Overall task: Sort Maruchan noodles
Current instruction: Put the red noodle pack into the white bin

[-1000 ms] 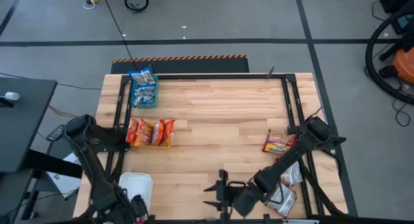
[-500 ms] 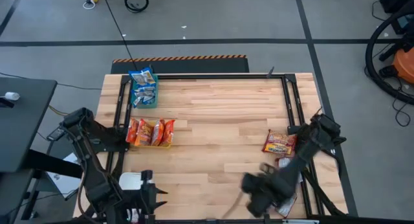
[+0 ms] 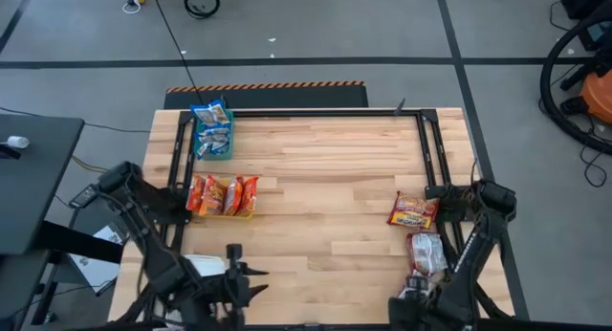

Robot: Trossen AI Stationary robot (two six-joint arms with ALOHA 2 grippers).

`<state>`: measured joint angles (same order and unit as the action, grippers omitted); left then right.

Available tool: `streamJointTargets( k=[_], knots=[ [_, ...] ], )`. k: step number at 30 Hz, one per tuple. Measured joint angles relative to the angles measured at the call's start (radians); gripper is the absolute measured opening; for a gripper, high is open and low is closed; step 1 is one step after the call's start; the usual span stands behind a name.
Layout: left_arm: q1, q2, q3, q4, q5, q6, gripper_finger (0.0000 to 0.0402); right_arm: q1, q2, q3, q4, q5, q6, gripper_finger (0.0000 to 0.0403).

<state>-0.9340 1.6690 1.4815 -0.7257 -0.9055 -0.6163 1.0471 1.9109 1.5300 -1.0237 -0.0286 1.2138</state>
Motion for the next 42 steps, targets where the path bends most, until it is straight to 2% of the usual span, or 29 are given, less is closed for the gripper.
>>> streamJointTargets(
  k=[3, 7, 13, 16, 19, 22, 26, 33, 37, 39, 42],
  knots=[
    [0.038, 0.029, 0.0, 0.013, 0.006, -0.013, 0.0135, 0.017, 0.037, 0.026, 0.014, 0.051, -0.248, 0.0201],
    [0.078, 0.063, 0.0, 0.058, 0.064, -0.027, 0.0135, 0.036, 0.101, 0.036, -0.008, 0.05, -0.467, 0.02],
    [0.103, 0.09, 0.0, 0.109, 0.117, -0.026, 0.0135, 0.04, 0.166, 0.036, -0.097, 0.018, -0.684, 0.0201],
    [0.107, 0.092, 0.0, 0.114, 0.117, -0.017, 0.0135, 0.044, 0.182, 0.036, -0.138, 0.012, -0.798, 0.0199],
    [0.094, 0.096, 0.0, 0.176, 0.079, 0.072, 0.0135, 0.047, 0.199, 0.036, -0.155, 0.005, -0.876, 0.0196],
    [0.074, 0.1, 0.0, 0.243, 0.006, 0.157, 0.0135, 0.047, 0.218, 0.034, -0.149, 0.017, -0.921, 0.0185],
    [0.068, 0.101, 0.0, 0.265, -0.047, 0.165, 0.0135, 0.045, 0.231, 0.025, -0.138, 0.053, -0.949, 0.0147],
    [0.062, 0.101, 0.0, 0.264, -0.063, 0.148, 0.0135, 0.01, 0.213, 0.023, -0.136, 0.136, -0.944, 0.0018],
    [0.081, 0.112, 0.001, 0.276, 0.031, 0.131, 0.0135, -0.022, 0.15, 0.022, -0.123, 0.308, -0.92, 0.0011],
    [0.09, 0.137, 0.001, 0.294, 0.035, 0.16, 0.0135, -0.047, 0.104, 0.022, -0.1, 0.404, -0.921, 0.0007],
    [0.114, 0.19, 0.001, 0.374, 0.039, 0.224, 0.0135, -0.097, 0.032, 0.018, -0.041, 0.493, -0.919, 0.0006]
  ],
)
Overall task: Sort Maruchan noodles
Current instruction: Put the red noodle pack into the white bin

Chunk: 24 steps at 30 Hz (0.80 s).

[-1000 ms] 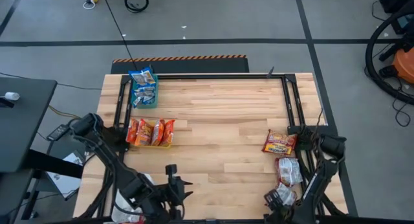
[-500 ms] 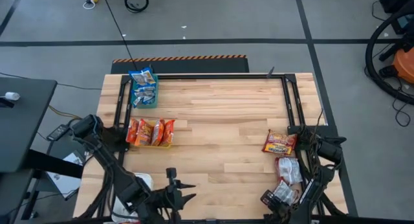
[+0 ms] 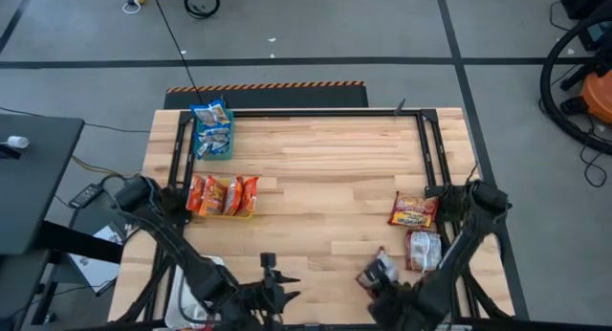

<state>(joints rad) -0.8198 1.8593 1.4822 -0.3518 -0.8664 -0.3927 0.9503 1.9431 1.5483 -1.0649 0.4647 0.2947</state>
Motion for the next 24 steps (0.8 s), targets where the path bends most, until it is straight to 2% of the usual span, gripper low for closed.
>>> streamJointTargets(
  k=[4, 8, 11, 16, 20, 24],
  knots=[
    [0.034, 0.067, 0.0, 0.143, 0.016, 0.189, 0.0135, -0.077, -0.102, -0.074, 0.237, 0.011, -0.022, 0.0006],
    [0.077, 0.11, 0.0, 0.275, 0.029, 0.427, 0.0149, -0.159, -0.177, -0.228, 0.549, -0.142, -0.04, 0.0005],
    [0.113, 0.13, 0.0, 0.309, 0.095, 0.53, 0.0178, -0.217, -0.215, -0.334, 0.685, -0.253, -0.002, 0.0005],
    [0.174, 0.157, 0.0, 0.317, 0.236, 0.62, 0.0248, -0.289, -0.28, -0.423, 0.798, -0.324, 0.018, 0.0004],
    [0.219, 0.185, -0.001, 0.336, 0.239, 0.736, 0.0293, -0.32, -0.304, -0.43, 0.818, -0.352, -0.027, 0.0004],
    [0.259, 0.217, -0.001, 0.378, 0.251, 0.815, 0.031, -0.344, -0.304, -0.43, 0.813, -0.368, -0.041, 0.0005]
  ],
)
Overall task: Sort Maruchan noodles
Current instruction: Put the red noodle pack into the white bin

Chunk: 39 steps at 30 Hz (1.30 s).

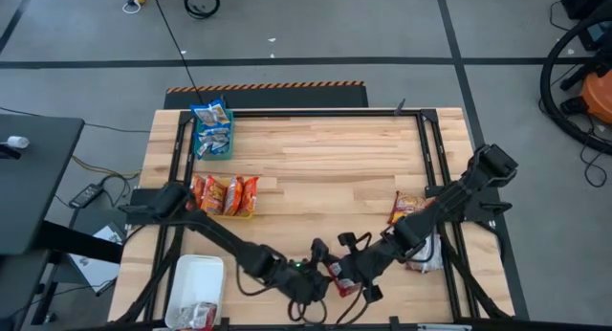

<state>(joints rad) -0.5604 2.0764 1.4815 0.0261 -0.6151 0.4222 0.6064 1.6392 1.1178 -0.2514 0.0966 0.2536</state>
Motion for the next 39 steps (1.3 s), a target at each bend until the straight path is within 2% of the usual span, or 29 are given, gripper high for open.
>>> streamJointTargets(
  k=[5, 7, 14, 22, 25, 29, 35, 37, 39],
  knots=[
    [0.033, 0.014, 0.0, 0.022, 0.144, 0.001, 0.0302, -0.015, 0.002, 0.004, 0.004, 0.007, -0.005, 0.0005],
    [0.033, 0.014, 0.0, 0.043, 0.169, 0.003, 0.0295, -0.019, 0.002, 0.01, -0.008, 0.027, -0.025, 0.0005],
    [0.037, 0.013, 0.0, 0.044, 0.143, 0.016, 0.0267, -0.034, 0.003, 0.012, -0.014, 0.053, -0.072, 0.0007],
    [0.043, 0.009, 0.002, 0.013, 0.156, -0.019, 0.0183, -0.018, -0.03, 0.01, -0.027, 0.126, -0.123, 0.002],
    [0.034, 0.009, 0.001, -0.007, 0.137, 0.012, 0.0161, -0.019, -0.063, 0.012, -0.029, 0.124, -0.114, 0.0038],
    [0.029, -0.015, 0.0, -0.064, 0.102, 0.026, 0.0148, -0.01, -0.129, 0.013, -0.067, 0.118, -0.105, 0.0084],
    [0.032, -0.126, 0.0, -0.225, 0.076, -0.103, 0.0144, 0.024, -0.277, 0.014, -0.159, 0.145, -0.061, 0.014],
    [0.031, -0.184, 0.018, -0.331, 0.081, -0.237, 0.0144, 0.035, -0.312, 0.013, -0.205, 0.208, -0.016, 0.0145],
    [0.029, -0.245, 0.064, -0.525, 0.121, -0.427, 0.0143, 0.045, -0.334, 0.013, -0.241, 0.276, 0.008, 0.0145]
  ],
)
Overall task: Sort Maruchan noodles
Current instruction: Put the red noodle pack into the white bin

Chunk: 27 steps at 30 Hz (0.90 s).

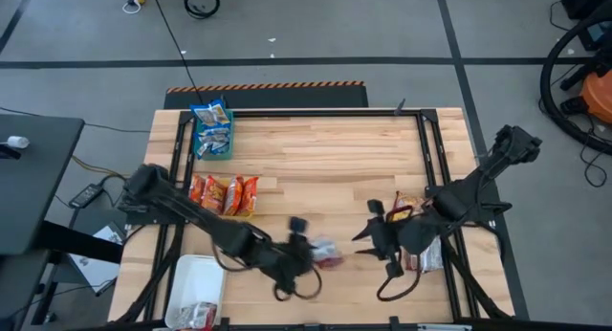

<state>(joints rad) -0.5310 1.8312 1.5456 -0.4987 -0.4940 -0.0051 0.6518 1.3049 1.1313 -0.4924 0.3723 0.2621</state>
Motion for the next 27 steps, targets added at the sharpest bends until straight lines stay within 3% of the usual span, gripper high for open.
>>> streamJointTargets(
  k=[5, 8, 11, 15, 24, 27],
  knots=[
    [-0.021, -0.112, 0.129, -0.529, 0.269, -0.482, 0.0143, 0.015, 0.002, -0.002, -0.04, 0.1, 0.0, 0.0143],
    [-0.082, -0.162, 0.158, -0.704, 0.434, -0.713, 0.0143, 0.008, 0.022, -0.002, -0.027, 0.108, -0.004, 0.0143],
    [-0.164, -0.189, 0.158, -0.84, 0.523, -0.914, 0.0143, -0.001, 0.05, -0.003, -0.012, 0.113, -0.008, 0.0142],
    [-0.296, -0.191, 0.156, -0.961, 0.515, -1.089, 0.0143, 0.006, 0.098, -0.003, 0.013, 0.105, -0.013, 0.0142],
    [-0.537, -0.186, -0.021, -0.938, 0.502, -1.327, 0.0143, 0.061, 0.198, -0.004, 0.157, 0.103, 0.015, 0.0142],
    [-0.585, -0.185, -0.095, -0.853, 0.463, -1.349, 0.0142, 0.079, 0.224, -0.004, 0.218, 0.103, 0.026, 0.0142]
  ],
)
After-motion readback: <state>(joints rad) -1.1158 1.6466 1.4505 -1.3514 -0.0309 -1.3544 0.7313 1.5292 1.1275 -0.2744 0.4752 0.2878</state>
